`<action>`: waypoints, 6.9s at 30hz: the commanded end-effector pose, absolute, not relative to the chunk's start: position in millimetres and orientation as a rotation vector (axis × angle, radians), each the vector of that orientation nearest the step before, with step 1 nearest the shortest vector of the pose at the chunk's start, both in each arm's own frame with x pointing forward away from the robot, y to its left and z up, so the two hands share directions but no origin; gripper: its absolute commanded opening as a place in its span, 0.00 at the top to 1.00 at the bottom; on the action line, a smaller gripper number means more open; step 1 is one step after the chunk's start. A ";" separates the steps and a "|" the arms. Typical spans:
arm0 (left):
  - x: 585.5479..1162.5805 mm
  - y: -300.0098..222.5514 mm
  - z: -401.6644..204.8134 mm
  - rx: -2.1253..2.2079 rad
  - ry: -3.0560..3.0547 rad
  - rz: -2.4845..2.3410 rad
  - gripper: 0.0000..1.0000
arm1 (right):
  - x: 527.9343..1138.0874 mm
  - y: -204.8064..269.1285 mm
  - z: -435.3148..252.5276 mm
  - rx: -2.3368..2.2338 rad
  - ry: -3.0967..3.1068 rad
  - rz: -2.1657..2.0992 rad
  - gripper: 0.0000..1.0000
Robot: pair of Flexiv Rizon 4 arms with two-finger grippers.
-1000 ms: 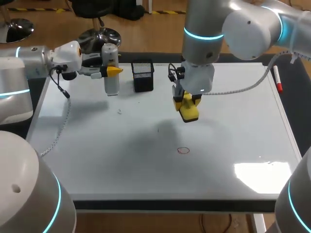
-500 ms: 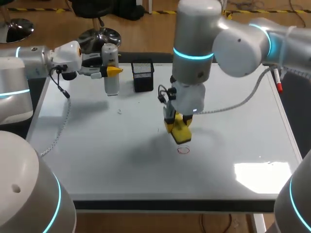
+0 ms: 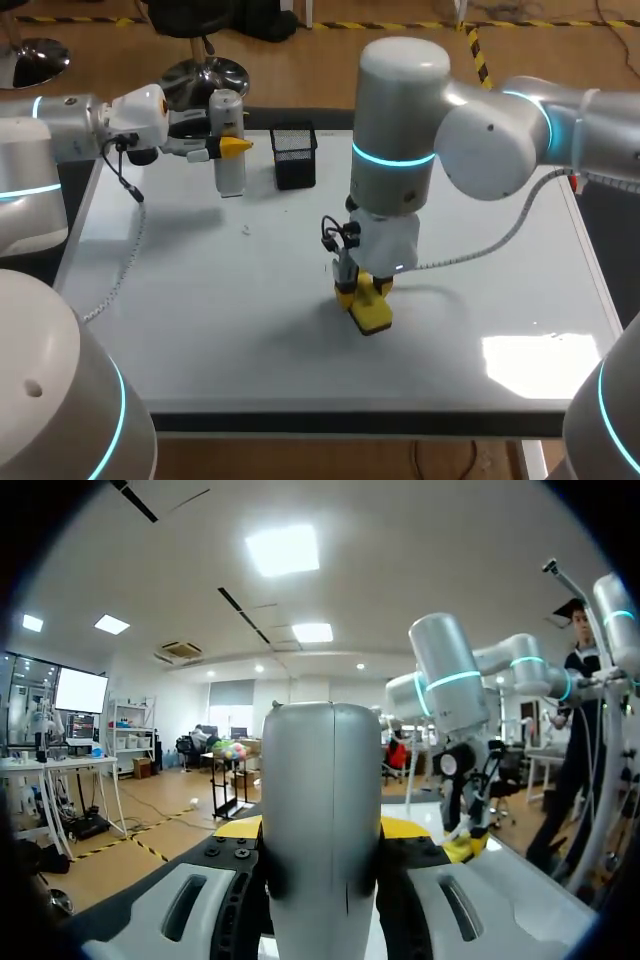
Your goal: Pick up the inspection probe, press it on each red-marked spot on the whiteboard one by one, put down the probe, pick up the eraser, and wipe off all the red marks.
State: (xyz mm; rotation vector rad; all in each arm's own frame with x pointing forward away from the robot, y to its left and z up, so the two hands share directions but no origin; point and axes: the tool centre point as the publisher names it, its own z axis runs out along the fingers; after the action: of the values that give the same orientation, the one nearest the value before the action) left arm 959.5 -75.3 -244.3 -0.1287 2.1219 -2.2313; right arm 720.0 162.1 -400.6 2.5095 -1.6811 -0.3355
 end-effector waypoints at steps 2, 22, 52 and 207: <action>959.2 -75.2 -242.9 -0.130 2.122 -2.230 1.00 | 717.7 160.7 -404.6 2.519 -1.668 -0.292 1.00; 959.2 -75.2 -242.9 -0.130 2.122 -2.230 1.00 | 715.4 166.2 -418.6 2.535 -1.619 -0.194 1.00; 959.2 -75.2 -242.9 -0.130 2.122 -2.230 1.00 | 713.6 150.6 -430.8 2.514 -1.640 -0.158 1.00; 959.2 -75.2 -242.9 -0.130 2.122 -2.230 1.00 | 733.6 83.6 -435.4 2.378 -1.824 -0.169 1.00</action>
State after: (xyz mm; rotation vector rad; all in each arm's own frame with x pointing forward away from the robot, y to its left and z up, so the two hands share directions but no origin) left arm 959.5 -75.3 -244.3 -0.1288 2.1219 -2.2313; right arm 736.0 91.4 -432.5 2.3690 -1.8214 -0.1748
